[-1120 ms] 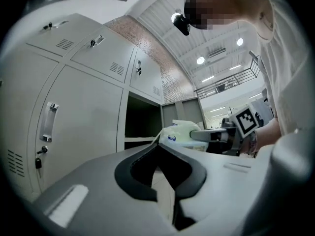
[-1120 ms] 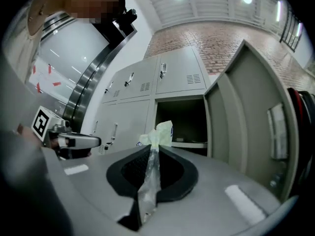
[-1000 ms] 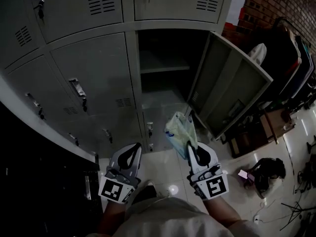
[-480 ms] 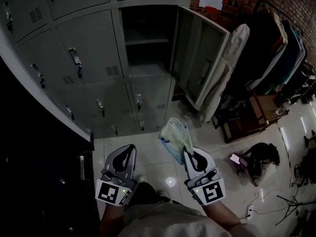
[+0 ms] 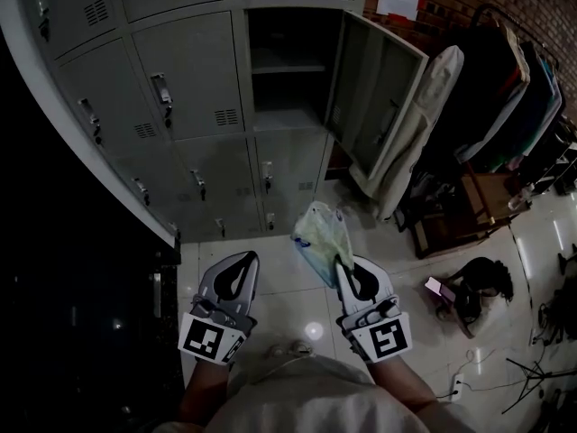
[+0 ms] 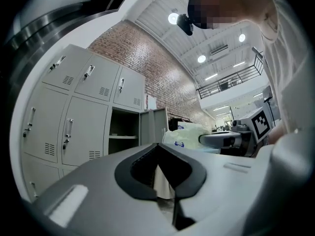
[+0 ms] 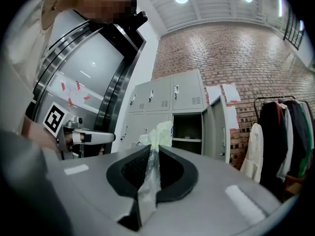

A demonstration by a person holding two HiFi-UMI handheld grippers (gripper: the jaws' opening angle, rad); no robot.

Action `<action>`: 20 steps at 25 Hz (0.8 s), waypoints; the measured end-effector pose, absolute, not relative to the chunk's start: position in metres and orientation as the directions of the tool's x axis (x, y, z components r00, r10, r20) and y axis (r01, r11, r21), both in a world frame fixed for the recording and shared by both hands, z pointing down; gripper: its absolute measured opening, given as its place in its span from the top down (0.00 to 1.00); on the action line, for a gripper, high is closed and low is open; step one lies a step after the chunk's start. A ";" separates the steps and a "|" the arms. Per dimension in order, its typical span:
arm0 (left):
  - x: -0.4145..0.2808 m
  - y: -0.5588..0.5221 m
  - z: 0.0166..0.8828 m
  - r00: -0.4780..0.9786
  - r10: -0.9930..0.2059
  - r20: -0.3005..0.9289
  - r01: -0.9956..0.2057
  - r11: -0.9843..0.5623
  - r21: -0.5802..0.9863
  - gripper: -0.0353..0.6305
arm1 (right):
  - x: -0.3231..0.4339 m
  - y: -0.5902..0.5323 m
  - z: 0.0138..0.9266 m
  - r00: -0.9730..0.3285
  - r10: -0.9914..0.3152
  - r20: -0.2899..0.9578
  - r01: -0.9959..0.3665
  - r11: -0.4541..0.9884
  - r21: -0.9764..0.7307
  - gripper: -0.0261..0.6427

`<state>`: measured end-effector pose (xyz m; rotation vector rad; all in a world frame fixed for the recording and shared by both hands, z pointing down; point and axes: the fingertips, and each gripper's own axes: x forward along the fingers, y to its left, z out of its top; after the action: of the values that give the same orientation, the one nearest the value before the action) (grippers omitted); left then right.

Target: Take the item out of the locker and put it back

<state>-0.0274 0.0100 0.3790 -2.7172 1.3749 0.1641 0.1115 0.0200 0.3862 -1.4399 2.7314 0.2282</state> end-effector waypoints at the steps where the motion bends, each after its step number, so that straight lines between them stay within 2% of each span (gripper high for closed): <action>1: -0.030 0.010 0.379 0.589 -0.796 -0.137 -0.806 -0.591 -0.034 0.98 | 0.108 0.019 0.386 -0.565 -0.817 -0.112 -0.825 0.555 0.107 0.95; 20: -0.024 -0.010 0.388 0.560 -0.817 -0.139 -0.828 -0.559 -0.047 0.98 | 0.116 -0.009 0.397 -0.598 -0.797 -0.089 -0.801 0.590 0.100 0.95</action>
<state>-0.0241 -0.0099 0.3882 -2.6788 1.4169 0.1536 0.1161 -0.0094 0.3968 -1.3926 2.7701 0.2009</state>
